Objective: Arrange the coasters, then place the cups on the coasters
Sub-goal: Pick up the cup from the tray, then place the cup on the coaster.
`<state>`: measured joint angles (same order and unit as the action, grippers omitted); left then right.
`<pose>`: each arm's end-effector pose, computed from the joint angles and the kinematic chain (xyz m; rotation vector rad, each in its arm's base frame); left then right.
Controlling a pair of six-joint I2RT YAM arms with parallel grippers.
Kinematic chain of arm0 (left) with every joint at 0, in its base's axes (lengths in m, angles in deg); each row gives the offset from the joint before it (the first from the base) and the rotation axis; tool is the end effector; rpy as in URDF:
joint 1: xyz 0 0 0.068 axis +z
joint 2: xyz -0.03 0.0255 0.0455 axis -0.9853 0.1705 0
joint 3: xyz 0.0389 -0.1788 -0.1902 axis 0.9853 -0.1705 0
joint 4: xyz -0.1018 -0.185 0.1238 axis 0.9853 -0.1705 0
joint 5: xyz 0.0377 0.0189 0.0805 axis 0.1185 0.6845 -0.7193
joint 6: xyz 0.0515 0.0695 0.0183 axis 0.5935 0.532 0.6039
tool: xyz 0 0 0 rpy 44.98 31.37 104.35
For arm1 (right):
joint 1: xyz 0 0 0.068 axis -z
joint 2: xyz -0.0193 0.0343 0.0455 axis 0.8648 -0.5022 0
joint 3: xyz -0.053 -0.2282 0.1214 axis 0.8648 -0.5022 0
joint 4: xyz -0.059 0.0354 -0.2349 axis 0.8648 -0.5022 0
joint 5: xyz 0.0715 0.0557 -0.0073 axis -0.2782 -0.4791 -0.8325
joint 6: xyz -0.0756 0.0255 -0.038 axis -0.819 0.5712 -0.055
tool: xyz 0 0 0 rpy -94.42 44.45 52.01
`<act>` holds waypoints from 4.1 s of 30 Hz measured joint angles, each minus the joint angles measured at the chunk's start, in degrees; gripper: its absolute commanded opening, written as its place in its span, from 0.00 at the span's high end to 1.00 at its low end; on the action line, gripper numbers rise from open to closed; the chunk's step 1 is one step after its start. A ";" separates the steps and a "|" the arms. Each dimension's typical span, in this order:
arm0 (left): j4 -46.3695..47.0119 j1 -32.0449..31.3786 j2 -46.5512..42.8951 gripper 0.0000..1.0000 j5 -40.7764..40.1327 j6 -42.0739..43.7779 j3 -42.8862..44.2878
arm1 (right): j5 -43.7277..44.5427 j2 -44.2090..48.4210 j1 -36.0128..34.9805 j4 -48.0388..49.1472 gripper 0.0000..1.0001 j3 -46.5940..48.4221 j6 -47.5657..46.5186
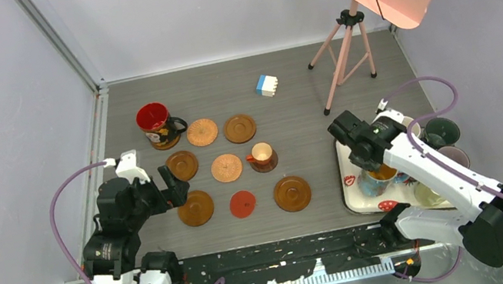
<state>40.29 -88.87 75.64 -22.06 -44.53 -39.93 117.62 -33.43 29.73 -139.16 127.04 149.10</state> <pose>0.1183 -0.0287 0.2784 -0.1473 2.1385 -0.4436 0.1605 0.0433 0.2168 0.9440 2.3821 -0.3054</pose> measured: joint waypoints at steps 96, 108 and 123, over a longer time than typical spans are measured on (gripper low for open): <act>-0.02 0.00 0.00 0.01 -0.02 -0.02 0.00 | -26.58 -16.06 -18.60 32.44 0.95 30.29 -70.90; -0.02 0.00 -0.33 0.00 0.00 -0.02 0.00 | -29.07 -20.81 -18.95 40.00 0.95 32.02 -89.26; -0.02 0.00 -1.03 0.00 -0.02 -0.02 0.00 | -32.79 -38.32 -18.80 41.16 0.95 41.20 -101.13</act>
<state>40.26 -88.87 74.62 -22.08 -44.56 -39.93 84.84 -71.75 10.93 -98.01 168.24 47.97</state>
